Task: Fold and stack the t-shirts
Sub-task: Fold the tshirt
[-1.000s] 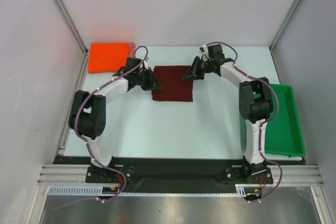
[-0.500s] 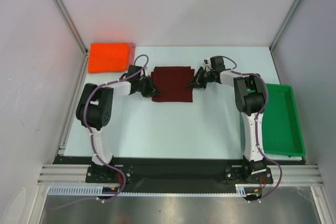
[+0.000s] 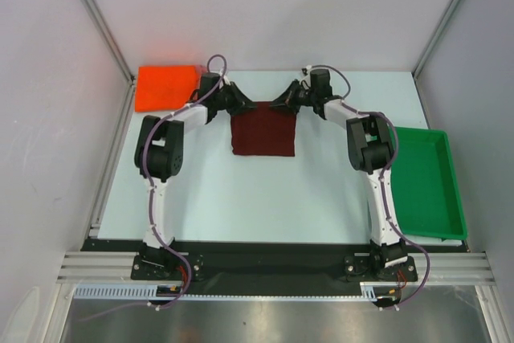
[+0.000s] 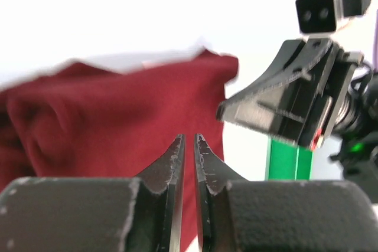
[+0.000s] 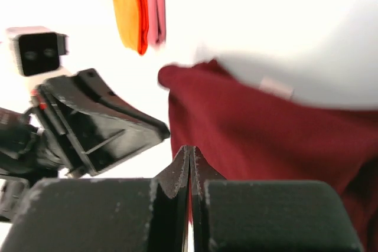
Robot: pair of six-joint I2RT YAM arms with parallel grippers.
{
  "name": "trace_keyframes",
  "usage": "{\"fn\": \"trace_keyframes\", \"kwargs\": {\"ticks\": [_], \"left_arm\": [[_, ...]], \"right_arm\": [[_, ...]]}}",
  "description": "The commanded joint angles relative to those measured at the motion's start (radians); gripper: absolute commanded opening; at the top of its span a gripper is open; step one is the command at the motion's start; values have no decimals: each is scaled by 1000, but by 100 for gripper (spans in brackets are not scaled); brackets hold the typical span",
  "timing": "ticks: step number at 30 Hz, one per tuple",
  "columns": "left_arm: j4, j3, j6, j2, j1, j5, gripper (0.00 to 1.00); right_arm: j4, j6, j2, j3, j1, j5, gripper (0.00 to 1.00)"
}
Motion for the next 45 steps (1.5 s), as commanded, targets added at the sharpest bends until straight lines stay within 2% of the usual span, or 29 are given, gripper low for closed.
{"fn": "trace_keyframes", "kwargs": {"ticks": [1, 5, 9, 15, 20, 23, 27, 33, 38, 45], "left_arm": [[72, 71, -117, 102, 9, 7, 15], [108, 114, -151, 177, 22, -8, 15], [143, 105, -161, 208, 72, -5, 15], [54, 103, -61, 154, 127, -13, 17], [-21, 102, 22, 84, 126, 26, 25], [-47, 49, 60, -27, 112, 46, 30], [-12, -85, 43, -165, 91, 131, 32], [3, -330, 56, -347, 40, 138, 31], [138, -550, -12, -375, 31, 136, 29], [141, -598, 28, -289, 45, 60, 29]], "right_arm": [[124, 142, 99, 49, -6, 41, 0], [223, 217, 126, 35, -27, 88, 0], [244, 228, 141, 20, -65, 98, 0], [232, 208, 69, -110, -145, 122, 0], [106, 115, 43, -69, -158, 84, 0], [14, 43, -20, -55, -156, 73, 0], [-206, -130, -144, -52, -154, 110, 0], [-345, -267, -353, -140, -89, 165, 0], [-248, -218, -384, -255, 5, 115, 0], [-61, -99, -257, -305, 76, 90, 0]]}}
